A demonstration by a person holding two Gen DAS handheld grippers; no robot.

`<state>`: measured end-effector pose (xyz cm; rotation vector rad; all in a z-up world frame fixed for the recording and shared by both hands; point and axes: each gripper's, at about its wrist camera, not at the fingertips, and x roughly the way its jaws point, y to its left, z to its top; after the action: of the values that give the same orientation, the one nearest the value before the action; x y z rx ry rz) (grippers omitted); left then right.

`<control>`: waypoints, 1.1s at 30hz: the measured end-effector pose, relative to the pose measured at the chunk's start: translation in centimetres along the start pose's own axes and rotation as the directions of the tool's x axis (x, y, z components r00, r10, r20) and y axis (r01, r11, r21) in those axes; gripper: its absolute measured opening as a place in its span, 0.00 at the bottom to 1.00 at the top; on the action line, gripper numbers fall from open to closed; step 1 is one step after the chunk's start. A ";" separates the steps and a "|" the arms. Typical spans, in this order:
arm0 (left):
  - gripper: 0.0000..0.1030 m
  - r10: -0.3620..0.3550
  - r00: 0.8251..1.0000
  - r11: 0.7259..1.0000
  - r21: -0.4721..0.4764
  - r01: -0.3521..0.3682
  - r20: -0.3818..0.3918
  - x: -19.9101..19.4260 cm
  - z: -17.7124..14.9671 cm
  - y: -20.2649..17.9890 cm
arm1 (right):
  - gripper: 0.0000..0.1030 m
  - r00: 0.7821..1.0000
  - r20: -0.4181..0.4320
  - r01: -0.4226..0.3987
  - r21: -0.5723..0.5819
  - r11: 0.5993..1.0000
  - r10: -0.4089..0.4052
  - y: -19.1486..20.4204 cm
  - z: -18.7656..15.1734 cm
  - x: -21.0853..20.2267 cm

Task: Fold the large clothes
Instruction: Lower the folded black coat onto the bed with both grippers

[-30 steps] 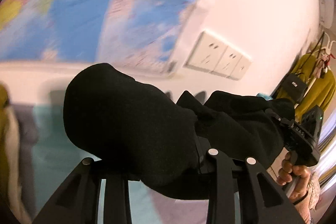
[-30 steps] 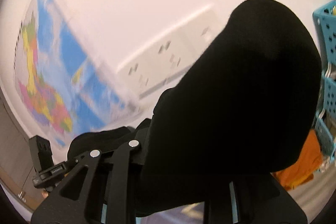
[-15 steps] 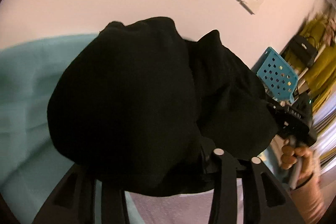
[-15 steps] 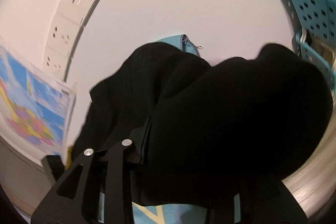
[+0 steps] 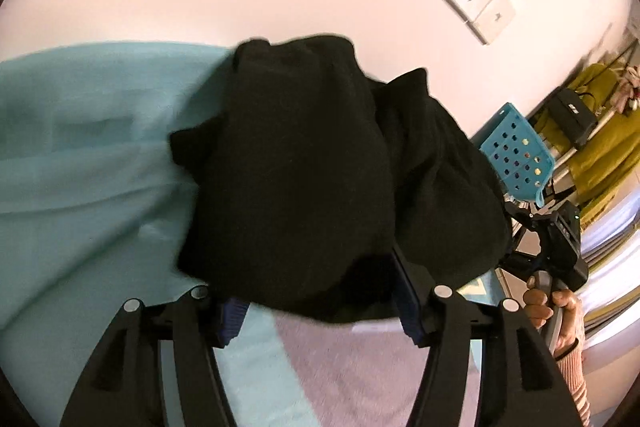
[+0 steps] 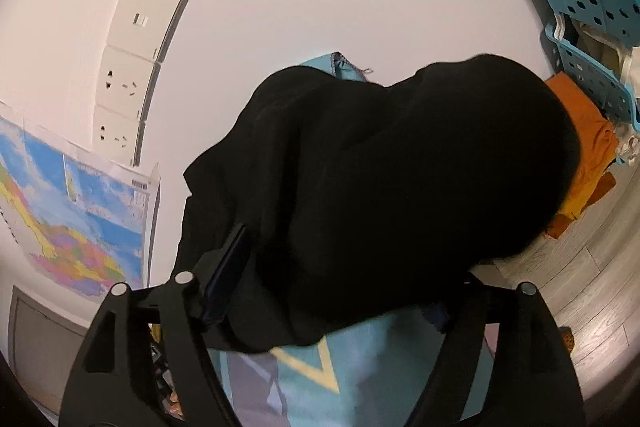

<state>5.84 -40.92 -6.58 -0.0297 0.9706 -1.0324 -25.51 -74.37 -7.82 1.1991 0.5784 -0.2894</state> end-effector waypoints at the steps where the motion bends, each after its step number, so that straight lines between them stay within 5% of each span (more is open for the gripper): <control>1: 0.57 0.007 1.000 1.000 0.007 -0.007 0.004 -0.2 0.0 -0.1 | 0.63 1.000 -0.002 0.018 -0.028 0.999 -0.019 0.3 -0.1 0.0; 3: 0.59 0.040 0.999 0.999 0.028 -0.040 0.012 -0.5 0.2 -0.2 | 0.59 0.997 0.000 0.077 -0.071 0.994 -0.078 1.0 -0.1 0.1; 6: 0.64 0.124 0.991 0.988 0.082 -0.128 0.048 -0.7 -0.2 -1.3 | 0.67 0.990 0.007 0.142 -0.094 0.985 -0.142 1.8 -0.8 -0.5; 12: 0.69 0.308 0.930 0.935 0.117 -0.334 0.199 -4.3 -1.7 -1.7 | 0.70 0.953 0.095 0.303 -0.334 0.893 -0.288 5.8 -4.8 -4.0; 19: 0.69 0.289 0.931 0.924 0.188 -0.332 0.223 -4.8 -1.8 -3.2 | 0.68 0.925 0.248 0.380 -0.566 0.732 -0.288 12.1 -9.3 -4.5; 21: 0.70 0.264 0.940 0.924 0.223 -0.311 0.217 -3.7 -1.7 -4.2 | 0.62 0.937 0.220 0.350 -0.592 0.726 -0.272 12.8 -9.4 -2.7; 23: 0.71 0.300 0.927 0.906 0.238 -0.351 0.225 -2.8 -1.7 -4.7 | 0.62 0.938 0.202 0.347 -0.607 0.715 -0.283 12.9 -9.5 -0.6; 27: 0.72 0.340 0.924 0.887 0.266 -0.377 0.175 -0.2 -1.7 -4.0 | 0.61 0.922 0.155 0.373 -0.601 0.706 -0.356 11.7 -9.5 2.9; 33: 0.75 0.364 0.908 0.868 0.277 -0.412 0.208 -0.7 -2.1 -4.6 | 0.63 0.911 0.205 0.407 -0.593 0.694 -0.359 12.2 -10.7 1.6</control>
<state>1.08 -42.11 -5.34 0.3401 0.6295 -0.7840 -20.96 -59.95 -1.71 0.4008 0.7862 -0.4517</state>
